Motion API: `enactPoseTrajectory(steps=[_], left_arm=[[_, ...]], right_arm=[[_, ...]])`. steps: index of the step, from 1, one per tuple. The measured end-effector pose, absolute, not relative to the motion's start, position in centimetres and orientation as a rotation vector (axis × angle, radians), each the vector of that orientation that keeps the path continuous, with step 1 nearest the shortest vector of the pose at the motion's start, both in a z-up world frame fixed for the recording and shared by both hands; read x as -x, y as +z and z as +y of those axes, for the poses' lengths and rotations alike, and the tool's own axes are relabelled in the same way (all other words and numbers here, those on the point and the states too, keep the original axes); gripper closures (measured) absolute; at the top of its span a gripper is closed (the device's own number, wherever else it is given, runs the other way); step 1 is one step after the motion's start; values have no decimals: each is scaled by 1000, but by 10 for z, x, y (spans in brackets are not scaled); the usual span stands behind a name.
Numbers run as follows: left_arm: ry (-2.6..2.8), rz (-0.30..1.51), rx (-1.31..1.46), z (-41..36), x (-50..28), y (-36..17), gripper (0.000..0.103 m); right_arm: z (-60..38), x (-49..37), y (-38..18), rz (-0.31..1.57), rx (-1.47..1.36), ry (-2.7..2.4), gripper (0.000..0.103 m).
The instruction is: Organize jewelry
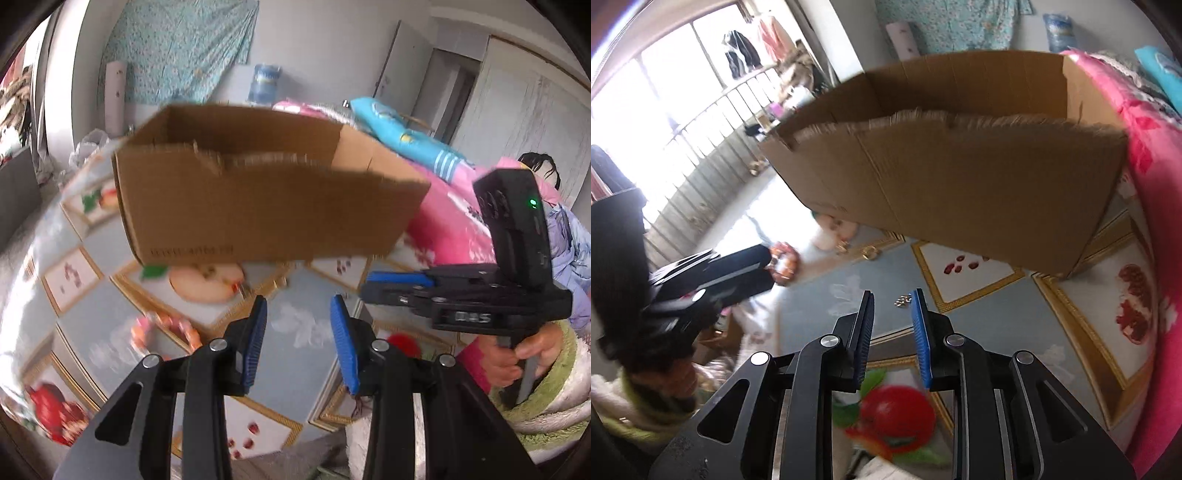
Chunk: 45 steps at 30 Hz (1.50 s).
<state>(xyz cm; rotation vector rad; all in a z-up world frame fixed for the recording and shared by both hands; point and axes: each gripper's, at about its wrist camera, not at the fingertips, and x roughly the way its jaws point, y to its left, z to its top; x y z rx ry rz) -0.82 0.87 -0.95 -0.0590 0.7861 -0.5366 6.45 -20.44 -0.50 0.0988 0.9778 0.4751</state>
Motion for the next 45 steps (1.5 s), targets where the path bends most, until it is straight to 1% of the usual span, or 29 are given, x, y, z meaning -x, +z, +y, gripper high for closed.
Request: enactPoseTrajectory(steps=[11, 14, 16, 17, 19, 23, 28, 33, 42, 43, 45], left_arm=[[-517, 813, 41, 6, 3, -25, 68], [-514, 808, 15, 0, 4, -25, 68], [-509, 803, -12, -6, 3, -26, 68], [-509, 801, -18, -8, 3, -26, 68], [-511, 802, -29, -13, 2, -27, 68], [-509, 797, -48, -21, -1, -29, 68], [-498, 798, -64, -22, -5, -32, 68], [-484, 800, -83, -27, -13, -34, 69], [-469, 794, -142, -40, -32, -34, 69], [-467, 794, -153, -42, -34, -34, 69], [-460, 796, -185, -46, -38, -37, 75]], right_arm=[[-175, -61, -21, 937, 79, 437, 81], [-167, -53, -21, 924, 126, 415, 85], [-167, -55, -23, 925, 138, 405, 92], [-168, -56, -25, 928, 133, 402, 93], [-172, -58, -26, 938, 111, 402, 99], [-184, -65, -26, 960, 47, 418, 103], [-216, -70, -28, 980, -107, 439, 103], [-248, -67, -22, 953, -236, 453, 103], [-280, -61, -14, 909, -328, 482, 103], [-282, -59, -12, 907, -333, 486, 103], [-277, -62, -14, 903, -337, 491, 103]])
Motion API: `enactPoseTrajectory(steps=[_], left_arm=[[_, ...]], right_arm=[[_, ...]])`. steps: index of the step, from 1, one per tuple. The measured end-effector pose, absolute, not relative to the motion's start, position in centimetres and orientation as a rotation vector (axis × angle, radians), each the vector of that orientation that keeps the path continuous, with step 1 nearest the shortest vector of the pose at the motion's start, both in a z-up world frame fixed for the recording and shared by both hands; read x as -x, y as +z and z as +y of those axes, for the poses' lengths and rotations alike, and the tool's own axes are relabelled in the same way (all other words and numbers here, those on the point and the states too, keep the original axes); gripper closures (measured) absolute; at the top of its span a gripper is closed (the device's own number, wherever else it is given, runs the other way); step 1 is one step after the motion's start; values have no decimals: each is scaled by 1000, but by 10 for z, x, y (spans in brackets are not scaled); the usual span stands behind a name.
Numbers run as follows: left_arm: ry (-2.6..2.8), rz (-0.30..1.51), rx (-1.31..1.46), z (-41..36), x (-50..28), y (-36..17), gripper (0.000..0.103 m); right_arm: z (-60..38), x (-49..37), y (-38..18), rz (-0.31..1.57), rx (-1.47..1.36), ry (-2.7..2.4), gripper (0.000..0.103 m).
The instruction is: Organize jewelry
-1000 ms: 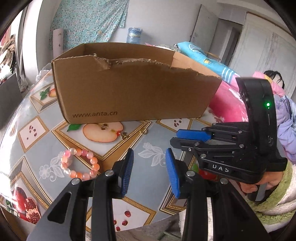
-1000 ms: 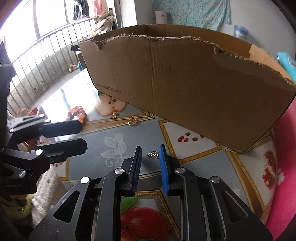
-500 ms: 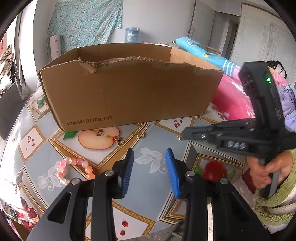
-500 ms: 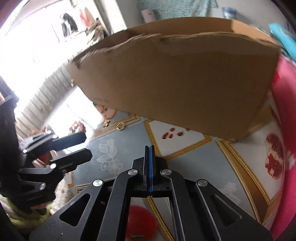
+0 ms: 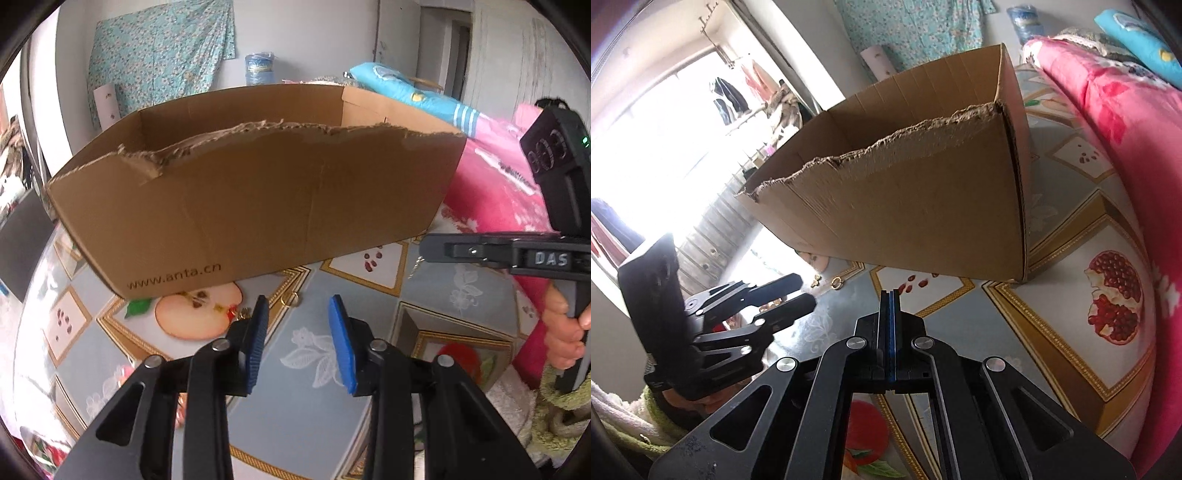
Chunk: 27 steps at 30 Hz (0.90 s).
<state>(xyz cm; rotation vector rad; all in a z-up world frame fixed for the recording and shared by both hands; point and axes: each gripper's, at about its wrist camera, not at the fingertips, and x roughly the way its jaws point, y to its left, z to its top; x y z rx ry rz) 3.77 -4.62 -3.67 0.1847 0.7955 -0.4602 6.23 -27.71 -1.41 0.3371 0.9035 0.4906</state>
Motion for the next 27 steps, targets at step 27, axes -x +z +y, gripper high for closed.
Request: enactPoseTrajectory(steps=[27], left_arm=[[-412, 825, -245, -64, -62, -54, 93]], right_arm=[[-272, -65, -21, 897, -373, 505, 103]])
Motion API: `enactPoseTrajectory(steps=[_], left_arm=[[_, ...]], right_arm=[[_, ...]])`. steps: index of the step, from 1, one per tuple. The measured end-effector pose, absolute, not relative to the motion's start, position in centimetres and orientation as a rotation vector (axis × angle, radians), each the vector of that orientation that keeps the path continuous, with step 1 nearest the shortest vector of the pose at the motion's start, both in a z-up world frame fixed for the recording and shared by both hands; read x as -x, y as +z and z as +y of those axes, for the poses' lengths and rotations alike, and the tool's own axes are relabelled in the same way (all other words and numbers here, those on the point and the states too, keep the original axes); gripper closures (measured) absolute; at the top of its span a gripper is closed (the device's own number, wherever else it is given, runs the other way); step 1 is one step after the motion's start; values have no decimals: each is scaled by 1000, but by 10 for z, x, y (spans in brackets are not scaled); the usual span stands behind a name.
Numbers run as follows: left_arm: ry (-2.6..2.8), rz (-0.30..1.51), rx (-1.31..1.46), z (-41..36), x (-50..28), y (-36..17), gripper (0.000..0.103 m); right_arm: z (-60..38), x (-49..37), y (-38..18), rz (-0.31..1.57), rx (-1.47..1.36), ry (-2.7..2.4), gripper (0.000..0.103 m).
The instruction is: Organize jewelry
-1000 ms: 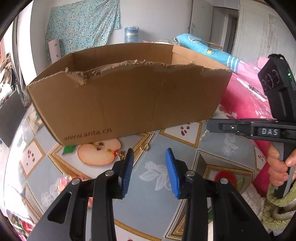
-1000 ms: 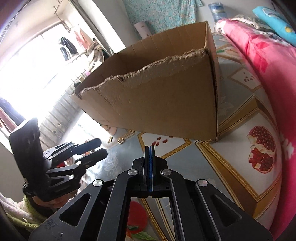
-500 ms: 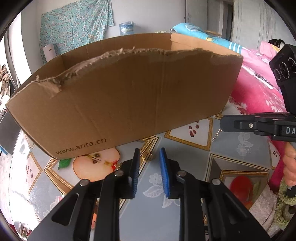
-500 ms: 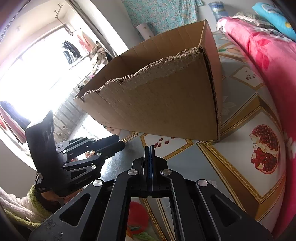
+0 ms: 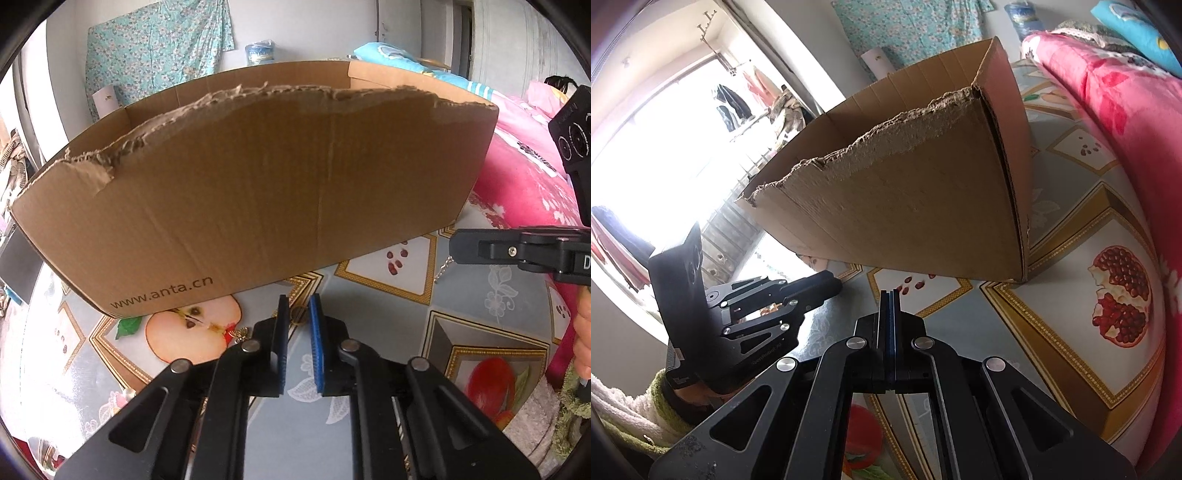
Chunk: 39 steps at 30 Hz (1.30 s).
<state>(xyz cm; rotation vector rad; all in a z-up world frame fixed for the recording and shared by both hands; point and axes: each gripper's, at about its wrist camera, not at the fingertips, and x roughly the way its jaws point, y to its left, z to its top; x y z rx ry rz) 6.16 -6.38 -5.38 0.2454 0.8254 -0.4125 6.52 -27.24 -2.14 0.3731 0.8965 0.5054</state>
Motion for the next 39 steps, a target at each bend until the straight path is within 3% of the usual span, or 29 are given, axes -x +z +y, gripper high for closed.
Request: enactPoseTrajectory(steps=[4, 6, 25, 33, 39], left_arm=[[-417, 825, -242, -65, -61, -54, 94], [-419, 824, -239, -64, -60, -53, 103], [-448, 866, -123, -44, -47, -50, 102], [-464, 908, -38, -46, -52, -52, 85], [-463, 902, -50, -52, -54, -52, 84]], right_arm=[[-274, -64, -21, 893, -374, 501, 103], [-274, -63, -20, 890, -373, 498, 103], [-267, -50, -6, 858, -358, 484, 103], [-271, -54, -9, 863, -368, 475, 103], [-274, -56, -13, 867, -379, 470, 103]])
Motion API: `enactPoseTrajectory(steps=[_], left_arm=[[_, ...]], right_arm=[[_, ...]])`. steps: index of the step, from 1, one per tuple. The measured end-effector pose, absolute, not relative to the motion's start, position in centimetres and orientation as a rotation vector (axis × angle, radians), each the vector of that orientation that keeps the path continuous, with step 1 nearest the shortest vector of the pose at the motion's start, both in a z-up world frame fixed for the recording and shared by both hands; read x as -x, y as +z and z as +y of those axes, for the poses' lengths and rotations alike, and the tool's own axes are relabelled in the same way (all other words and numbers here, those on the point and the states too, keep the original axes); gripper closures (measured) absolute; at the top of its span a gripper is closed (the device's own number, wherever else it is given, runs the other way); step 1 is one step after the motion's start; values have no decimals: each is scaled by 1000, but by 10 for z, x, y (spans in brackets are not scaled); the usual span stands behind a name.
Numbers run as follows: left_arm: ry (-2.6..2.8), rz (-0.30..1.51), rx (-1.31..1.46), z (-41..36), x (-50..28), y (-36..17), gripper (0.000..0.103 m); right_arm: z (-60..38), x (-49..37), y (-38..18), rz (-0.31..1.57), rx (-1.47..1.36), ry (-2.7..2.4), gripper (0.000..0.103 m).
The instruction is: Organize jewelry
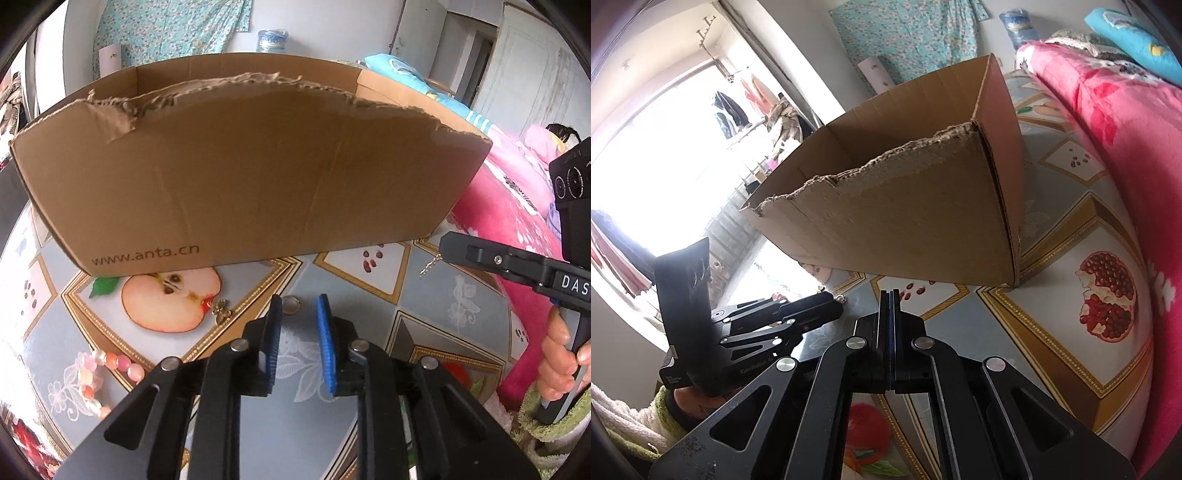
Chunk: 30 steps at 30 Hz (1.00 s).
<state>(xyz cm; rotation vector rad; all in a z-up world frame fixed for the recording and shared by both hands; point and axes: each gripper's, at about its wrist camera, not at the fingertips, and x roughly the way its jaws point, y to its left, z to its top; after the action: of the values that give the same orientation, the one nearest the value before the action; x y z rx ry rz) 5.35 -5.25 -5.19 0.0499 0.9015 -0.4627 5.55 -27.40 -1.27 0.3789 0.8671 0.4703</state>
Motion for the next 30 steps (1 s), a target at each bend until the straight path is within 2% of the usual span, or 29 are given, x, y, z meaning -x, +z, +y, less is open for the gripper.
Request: enactPoseTrajectory(steps=[20, 23, 30], left_arm=[[-391, 838, -227, -78, -56, -54, 85], [-387, 833, -232, -80, -55, -54, 91], [-407, 834, -205, -78, -53, -54, 91]], right_arm=[[-279, -55, -17, 870, -401, 474, 103], [-279, -55, -17, 867, -398, 473, 103], [-279, -54, -12, 853, -395, 472, 103]])
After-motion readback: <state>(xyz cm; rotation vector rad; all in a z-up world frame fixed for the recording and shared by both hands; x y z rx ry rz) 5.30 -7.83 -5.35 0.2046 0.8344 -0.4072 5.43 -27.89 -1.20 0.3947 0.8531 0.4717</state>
